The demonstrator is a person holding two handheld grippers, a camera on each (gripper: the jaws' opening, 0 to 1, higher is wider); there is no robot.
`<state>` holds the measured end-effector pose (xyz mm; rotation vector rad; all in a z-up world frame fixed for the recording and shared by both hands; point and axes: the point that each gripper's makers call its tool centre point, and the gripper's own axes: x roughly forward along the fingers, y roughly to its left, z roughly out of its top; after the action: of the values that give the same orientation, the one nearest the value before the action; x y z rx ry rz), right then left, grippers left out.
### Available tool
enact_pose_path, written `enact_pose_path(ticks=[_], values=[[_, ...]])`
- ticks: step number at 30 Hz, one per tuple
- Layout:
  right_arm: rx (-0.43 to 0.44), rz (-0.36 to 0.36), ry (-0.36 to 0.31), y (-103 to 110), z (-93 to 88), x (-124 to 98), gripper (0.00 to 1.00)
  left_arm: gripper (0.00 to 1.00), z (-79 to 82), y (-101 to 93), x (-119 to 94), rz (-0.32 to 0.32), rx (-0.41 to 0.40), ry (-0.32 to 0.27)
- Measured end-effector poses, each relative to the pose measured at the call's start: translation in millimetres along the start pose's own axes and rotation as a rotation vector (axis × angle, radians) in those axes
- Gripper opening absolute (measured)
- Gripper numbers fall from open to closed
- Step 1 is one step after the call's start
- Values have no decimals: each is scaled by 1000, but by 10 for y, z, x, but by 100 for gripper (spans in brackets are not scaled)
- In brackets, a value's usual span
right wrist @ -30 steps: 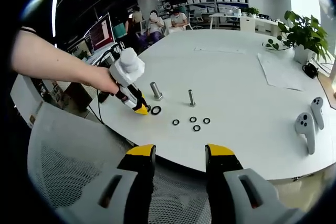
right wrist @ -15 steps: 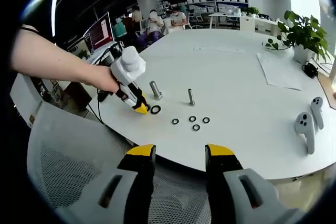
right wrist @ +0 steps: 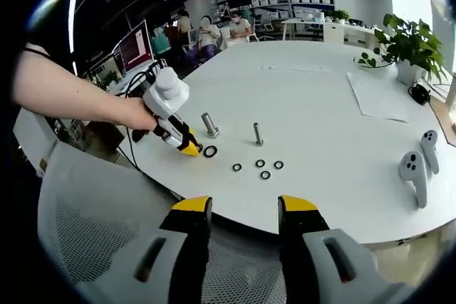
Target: Place the washer onto the threaded stud by aligning its center hole with the stud, sliding it down to the base, and recovering from edge contact or off-axis alignment until the washer reaches the visible bottom stop.
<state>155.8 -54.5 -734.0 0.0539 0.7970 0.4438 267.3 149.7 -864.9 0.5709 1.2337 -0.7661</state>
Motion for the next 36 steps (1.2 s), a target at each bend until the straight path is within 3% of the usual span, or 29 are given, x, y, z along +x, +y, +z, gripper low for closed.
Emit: enact_pose_path(ticks=[10,18,22,28,36], values=[[6,-1,-2,-6,3,1,39,18,-4,20,-96,9,25,-27],[8,-1,-3,-6,10,1,39,18,164,22,-300,2,29,-103],[11,0,-7,-5,14,-2,39,18,334,27,-498,20,105,-155],[10,3,-7,3,17,-3,39,18,557,38,-685,38,153,-206],[9,5,-7,3,16,0,39,18,695,165,-681,79,222,-190]])
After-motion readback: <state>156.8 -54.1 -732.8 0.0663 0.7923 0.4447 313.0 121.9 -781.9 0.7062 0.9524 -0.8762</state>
